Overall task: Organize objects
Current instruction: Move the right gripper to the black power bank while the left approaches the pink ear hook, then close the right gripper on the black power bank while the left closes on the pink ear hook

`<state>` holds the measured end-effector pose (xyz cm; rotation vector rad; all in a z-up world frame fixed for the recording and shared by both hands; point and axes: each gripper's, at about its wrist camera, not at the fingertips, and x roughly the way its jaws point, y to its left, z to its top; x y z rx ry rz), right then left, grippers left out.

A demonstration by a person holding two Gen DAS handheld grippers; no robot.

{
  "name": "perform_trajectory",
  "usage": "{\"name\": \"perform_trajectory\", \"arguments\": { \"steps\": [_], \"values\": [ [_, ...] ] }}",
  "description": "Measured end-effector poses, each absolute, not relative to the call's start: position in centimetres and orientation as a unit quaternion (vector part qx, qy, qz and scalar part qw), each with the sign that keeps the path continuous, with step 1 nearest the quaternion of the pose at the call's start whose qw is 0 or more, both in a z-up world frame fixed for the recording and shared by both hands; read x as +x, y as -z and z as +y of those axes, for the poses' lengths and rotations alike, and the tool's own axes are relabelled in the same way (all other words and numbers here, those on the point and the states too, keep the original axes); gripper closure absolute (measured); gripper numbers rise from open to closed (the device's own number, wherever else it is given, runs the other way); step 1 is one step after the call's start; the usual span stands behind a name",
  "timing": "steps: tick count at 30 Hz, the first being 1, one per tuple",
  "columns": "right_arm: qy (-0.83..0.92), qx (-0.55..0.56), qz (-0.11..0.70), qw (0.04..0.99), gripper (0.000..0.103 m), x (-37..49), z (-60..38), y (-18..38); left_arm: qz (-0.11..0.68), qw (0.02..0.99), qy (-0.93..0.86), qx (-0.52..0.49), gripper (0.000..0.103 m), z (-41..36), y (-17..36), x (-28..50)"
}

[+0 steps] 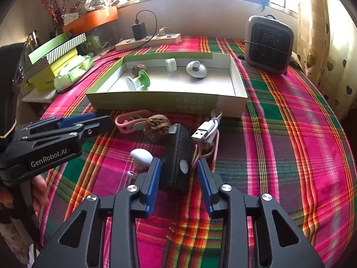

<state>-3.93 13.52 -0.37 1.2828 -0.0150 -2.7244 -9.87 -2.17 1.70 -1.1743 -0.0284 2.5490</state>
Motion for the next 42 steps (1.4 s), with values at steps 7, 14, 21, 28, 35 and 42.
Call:
{"name": "perform_trajectory", "arguments": {
  "steps": [7, 14, 21, 28, 35, 42],
  "values": [
    [0.904, 0.424, -0.001, 0.064, 0.074, -3.6, 13.7, 0.3, -0.006, 0.176, -0.894, -0.412, 0.064, -1.8, -1.8, -10.1],
    [0.904, 0.422, -0.005, 0.062, 0.076, -3.1, 14.6, 0.2, 0.007, 0.182, -0.891, -0.417, 0.063, -1.1, -1.5, -10.5],
    [0.904, 0.424, -0.015, 0.059, 0.077, -2.7, 16.1, 0.1, 0.011, 0.185, -0.89, -0.418, 0.062, -0.7, -1.5, -11.1],
    [0.9, 0.432, -0.008, 0.059, 0.077, -1.6, 17.4, 0.1, 0.02, 0.189, -0.889, -0.417, 0.061, 0.1, -1.6, -11.4],
    [0.898, 0.437, -0.011, 0.058, 0.077, -1.3, 18.2, 0.2, 0.033, 0.192, -0.887, -0.419, 0.061, 0.8, -1.5, -11.5],
    [0.896, 0.436, 0.001, 0.083, 0.077, -1.7, 17.6, 0.4, 0.042, 0.189, -0.888, -0.416, 0.061, 1.1, -1.5, -11.7]
  ]
}}
